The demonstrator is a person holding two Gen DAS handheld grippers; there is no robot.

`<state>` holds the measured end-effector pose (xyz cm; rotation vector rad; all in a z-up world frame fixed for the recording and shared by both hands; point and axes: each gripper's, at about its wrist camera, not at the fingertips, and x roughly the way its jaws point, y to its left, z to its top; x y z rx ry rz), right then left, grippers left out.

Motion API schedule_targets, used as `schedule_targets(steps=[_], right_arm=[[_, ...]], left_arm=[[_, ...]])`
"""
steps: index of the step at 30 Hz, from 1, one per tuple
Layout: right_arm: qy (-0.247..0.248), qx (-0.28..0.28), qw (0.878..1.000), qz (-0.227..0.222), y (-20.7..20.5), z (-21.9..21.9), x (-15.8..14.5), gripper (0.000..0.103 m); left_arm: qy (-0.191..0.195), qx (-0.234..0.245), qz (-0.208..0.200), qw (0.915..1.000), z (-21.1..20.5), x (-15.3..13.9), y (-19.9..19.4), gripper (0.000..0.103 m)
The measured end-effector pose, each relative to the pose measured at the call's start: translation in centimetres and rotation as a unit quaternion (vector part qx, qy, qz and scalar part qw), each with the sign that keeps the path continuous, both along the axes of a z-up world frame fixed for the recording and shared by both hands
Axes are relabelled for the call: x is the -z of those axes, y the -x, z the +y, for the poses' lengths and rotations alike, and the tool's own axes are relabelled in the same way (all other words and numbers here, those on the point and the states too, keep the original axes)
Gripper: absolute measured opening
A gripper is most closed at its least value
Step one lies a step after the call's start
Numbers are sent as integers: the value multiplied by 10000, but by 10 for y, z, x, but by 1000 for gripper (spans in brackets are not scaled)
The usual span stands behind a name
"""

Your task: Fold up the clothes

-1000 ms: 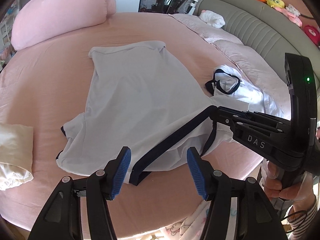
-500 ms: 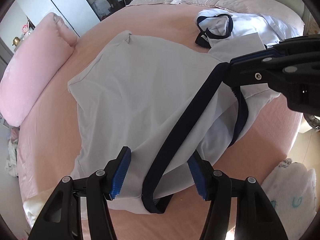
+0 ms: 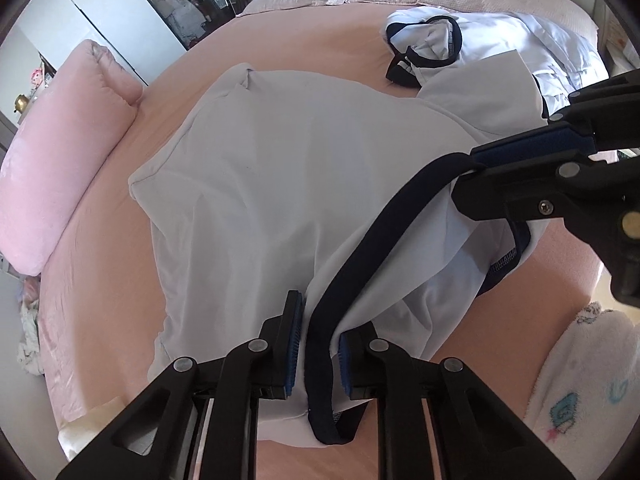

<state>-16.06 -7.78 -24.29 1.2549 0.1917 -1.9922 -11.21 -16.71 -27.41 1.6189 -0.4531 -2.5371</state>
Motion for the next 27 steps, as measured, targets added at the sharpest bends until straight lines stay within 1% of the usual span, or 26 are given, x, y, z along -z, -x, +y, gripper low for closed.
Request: schedule_targets(steps=[3, 5, 7, 8, 9, 11, 12, 13, 15, 17, 19, 21, 22, 27], right_arm=[[92, -40, 9999, -124, -2, -3, 1, 14], [107, 31, 9996, -260, -4, -2, 4, 14], [91, 43, 9991, -408, -8, -1, 7, 17], [96, 12, 9988, -485, -11, 0, 8, 25], [152, 2, 9983, -563, -14, 2, 8, 35], [319, -22, 9973, -660, -23, 7, 8, 45], [377, -74, 9968, -699, -28, 8, 8, 48], [427, -132, 9963, -740, -33, 8, 8, 48], [510, -268, 9949, -830, -41, 6, 8, 49], [581, -367, 9927, -995, -46, 1, 12, 49], [713, -553, 9879, -1258, -48, -6, 20, 49], [635, -511, 9863, -1432, -44, -13, 31, 49], [541, -461, 9875, -1408, -42, -16, 35, 49], [222, -134, 9916, -1266, -26, -23, 46, 49]], left_arm=[[-388, -229, 98, 9989, -8, -3, 1, 12], [-646, -382, 164, 9970, -13, -5, 2, 12], [-904, -534, 229, 9942, -19, -6, 2, 12], [-1099, -618, 273, 9916, -23, -7, 2, 12], [-1307, -711, 317, 9884, -27, -7, 3, 12], [-1531, -884, 377, 9835, -34, -7, 2, 12], [-1628, -943, 413, 9813, -37, -7, 2, 12], [-1772, -1001, 449, 9781, -40, -7, 1, 12], [-2150, -1126, 515, 9687, -48, -7, -1, 12], [-2551, -1270, 603, 9567, -57, -7, -4, 12], [-2884, -1384, 726, 9447, -64, -9, -9, 12], [-3176, -1472, 819, 9332, -71, -11, -12, 12], [-3302, -1492, 856, 9281, -74, -12, -13, 12], [-3661, -1533, 1037, 9120, -82, -20, -19, 12]])
